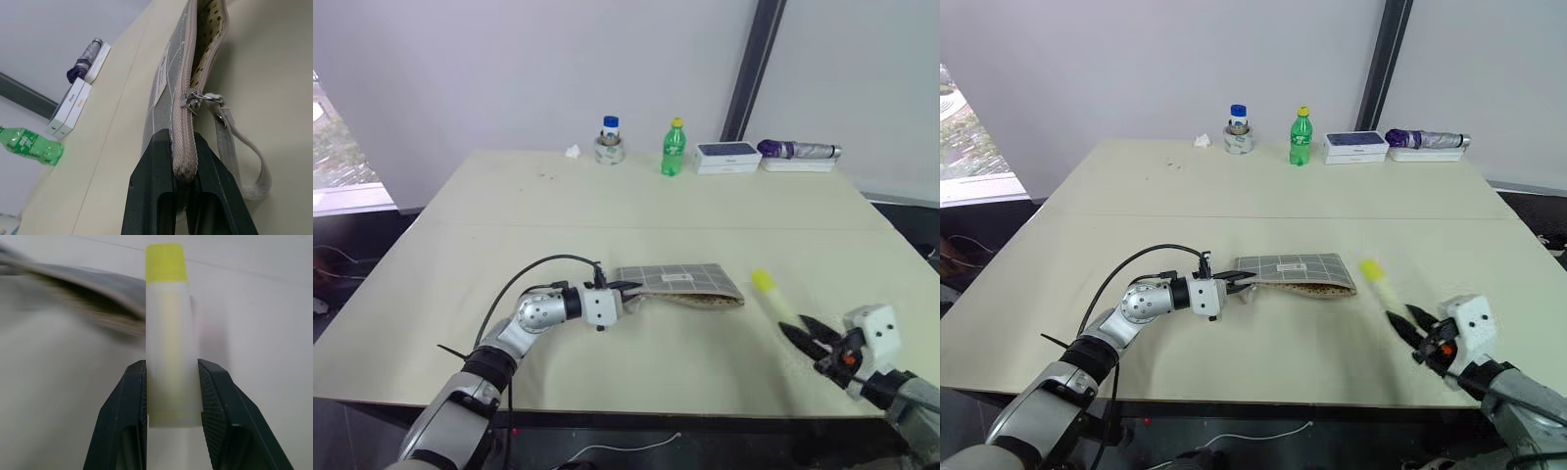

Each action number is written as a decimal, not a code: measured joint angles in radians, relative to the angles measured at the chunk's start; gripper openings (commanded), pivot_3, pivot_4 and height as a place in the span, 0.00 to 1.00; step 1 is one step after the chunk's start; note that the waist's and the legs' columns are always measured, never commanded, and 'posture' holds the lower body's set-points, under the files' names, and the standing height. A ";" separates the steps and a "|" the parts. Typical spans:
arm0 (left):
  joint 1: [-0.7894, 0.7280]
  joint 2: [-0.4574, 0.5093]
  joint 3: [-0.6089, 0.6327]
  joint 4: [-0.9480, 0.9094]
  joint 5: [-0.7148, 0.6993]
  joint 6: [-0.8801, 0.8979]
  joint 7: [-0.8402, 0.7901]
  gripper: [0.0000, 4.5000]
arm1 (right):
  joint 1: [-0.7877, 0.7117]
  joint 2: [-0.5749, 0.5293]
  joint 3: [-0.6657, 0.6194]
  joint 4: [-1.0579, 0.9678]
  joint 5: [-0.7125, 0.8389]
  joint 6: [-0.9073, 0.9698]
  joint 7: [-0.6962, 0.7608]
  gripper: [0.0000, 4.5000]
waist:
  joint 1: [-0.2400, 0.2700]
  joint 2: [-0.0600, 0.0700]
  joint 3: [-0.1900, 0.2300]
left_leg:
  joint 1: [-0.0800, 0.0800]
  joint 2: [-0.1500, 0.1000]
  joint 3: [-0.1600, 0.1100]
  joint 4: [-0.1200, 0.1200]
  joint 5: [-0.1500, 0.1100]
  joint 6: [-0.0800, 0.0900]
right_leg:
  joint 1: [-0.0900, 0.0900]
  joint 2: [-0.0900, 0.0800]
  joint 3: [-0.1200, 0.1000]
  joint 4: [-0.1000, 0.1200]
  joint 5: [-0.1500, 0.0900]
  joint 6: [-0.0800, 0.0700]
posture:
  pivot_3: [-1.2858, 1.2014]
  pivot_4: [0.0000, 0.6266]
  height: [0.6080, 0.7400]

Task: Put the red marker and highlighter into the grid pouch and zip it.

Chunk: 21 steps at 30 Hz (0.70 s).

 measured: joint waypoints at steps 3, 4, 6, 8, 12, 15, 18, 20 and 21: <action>0.000 -0.002 0.000 0.000 0.001 0.006 0.001 0.00 | 0.027 -0.020 0.060 -0.006 -0.057 -0.042 0.027 0.20 | 0.000 0.000 0.000 | 0.000 0.000 0.000 0.000 0.000 0.000 | 0.000 0.000 0.000 0.000 0.000 0.000 | 0.52 0.24 1.00; 0.000 -0.003 0.000 0.000 0.001 0.006 0.001 0.00 | 0.030 -0.030 0.083 0.001 -0.085 -0.060 0.030 0.20 | 0.000 0.000 0.000 | 0.000 0.000 0.000 0.000 0.000 0.000 | 0.000 0.000 0.000 0.000 0.000 0.000 | 0.52 0.24 1.00; 0.000 -0.007 0.000 0.000 0.001 0.007 0.001 0.00 | 0.028 -0.034 0.112 0.026 -0.131 -0.092 0.027 0.20 | 0.000 -0.001 0.000 | 0.000 0.000 0.000 0.000 0.000 0.000 | 0.000 0.000 0.000 0.000 0.000 0.000 | 0.52 0.24 1.00; 0.000 -0.009 0.000 0.000 0.001 0.007 0.001 0.00 | 0.010 -0.034 0.137 0.057 -0.157 -0.098 0.014 0.20 | 0.000 0.000 0.000 | 0.000 0.000 0.000 0.000 0.000 0.000 | 0.000 0.000 0.000 0.000 0.000 0.000 | 0.52 0.24 1.00; 0.000 -0.009 0.000 -0.005 0.001 0.006 0.001 0.00 | -0.041 -0.035 0.153 0.091 -0.193 -0.112 -0.007 0.20 | 0.000 0.000 0.000 | 0.000 0.000 0.000 0.000 0.000 0.000 | 0.000 0.000 0.000 0.000 0.000 0.000 | 0.52 0.24 1.00; 0.000 -0.008 -0.001 -0.007 0.010 0.000 0.001 0.00 | -0.065 -0.038 0.165 0.114 -0.198 -0.120 -0.007 0.20 | 0.001 -0.001 0.000 | 0.000 0.000 0.000 0.000 0.000 0.000 | 0.000 0.000 0.000 0.000 0.000 0.000 | 0.52 0.24 1.00; 0.004 -0.007 -0.007 -0.016 0.017 -0.016 -0.001 0.00 | -0.085 -0.053 0.183 0.132 -0.220 -0.118 -0.005 0.20 | 0.000 0.000 0.000 | 0.000 0.000 0.000 0.000 0.000 0.000 | 0.000 0.000 0.000 0.000 0.000 0.000 | 0.52 0.24 1.00; 0.006 -0.007 -0.022 -0.033 0.029 -0.024 -0.002 0.00 | -0.114 -0.077 0.213 0.133 -0.241 -0.098 -0.007 0.20 | 0.000 0.000 0.000 | 0.000 0.000 0.000 0.000 0.000 0.000 | 0.000 0.000 0.000 0.000 0.000 0.000 | 0.52 0.24 1.00; 0.007 -0.008 -0.030 -0.043 0.034 -0.029 -0.003 0.00 | -0.134 -0.087 0.233 0.133 -0.261 -0.080 -0.011 0.20 | 0.000 0.000 0.000 | 0.000 0.000 0.000 0.000 0.000 0.000 | 0.000 0.000 0.000 0.000 0.000 0.000 | 0.52 0.24 1.00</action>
